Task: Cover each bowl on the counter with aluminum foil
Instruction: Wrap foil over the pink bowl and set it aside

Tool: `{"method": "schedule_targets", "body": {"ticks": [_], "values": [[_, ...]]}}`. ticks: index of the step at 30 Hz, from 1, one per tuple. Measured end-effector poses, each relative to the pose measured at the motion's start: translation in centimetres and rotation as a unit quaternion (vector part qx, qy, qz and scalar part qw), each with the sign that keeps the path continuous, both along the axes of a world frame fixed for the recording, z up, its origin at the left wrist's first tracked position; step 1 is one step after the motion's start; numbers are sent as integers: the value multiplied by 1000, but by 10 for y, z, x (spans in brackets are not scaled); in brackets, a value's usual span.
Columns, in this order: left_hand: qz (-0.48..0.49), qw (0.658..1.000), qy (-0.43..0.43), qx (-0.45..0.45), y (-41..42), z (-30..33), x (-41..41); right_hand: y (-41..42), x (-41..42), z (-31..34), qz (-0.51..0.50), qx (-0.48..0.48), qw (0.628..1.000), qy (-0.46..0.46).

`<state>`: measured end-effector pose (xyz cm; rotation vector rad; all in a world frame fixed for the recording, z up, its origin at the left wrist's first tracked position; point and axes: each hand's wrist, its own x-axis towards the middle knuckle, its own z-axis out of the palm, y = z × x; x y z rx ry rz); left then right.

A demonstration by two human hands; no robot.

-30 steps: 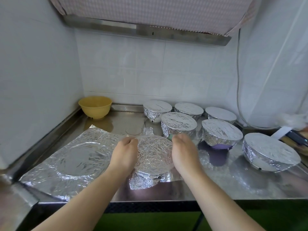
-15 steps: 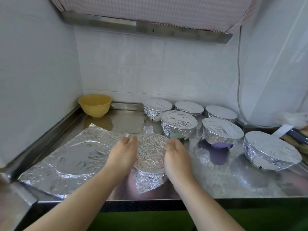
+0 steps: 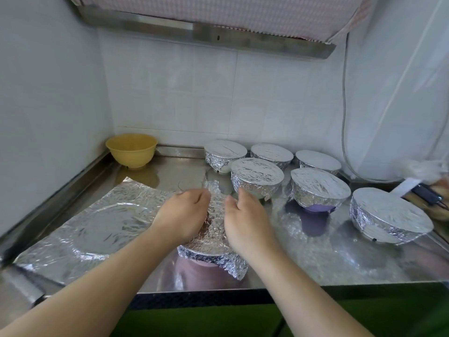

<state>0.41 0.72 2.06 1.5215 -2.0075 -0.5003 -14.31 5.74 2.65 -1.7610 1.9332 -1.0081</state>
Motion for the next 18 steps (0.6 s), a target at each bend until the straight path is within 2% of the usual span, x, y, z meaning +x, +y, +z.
{"method": "schedule_targets", "body": {"ticks": [6,8,13,18], "values": [[46,998,35,26,5,2,-3,-17,5,-22,-74,-14,996,-51],[70,995,61,42,6,4,-4,-18,3,-25,-93,-21,991,-93],[108,974,182,84,10,9,-2,-17,3,-25,-106,-38,978,-177],[119,938,298,128,12,1,4,-21,1,-24,-94,-14,977,-192]]}}
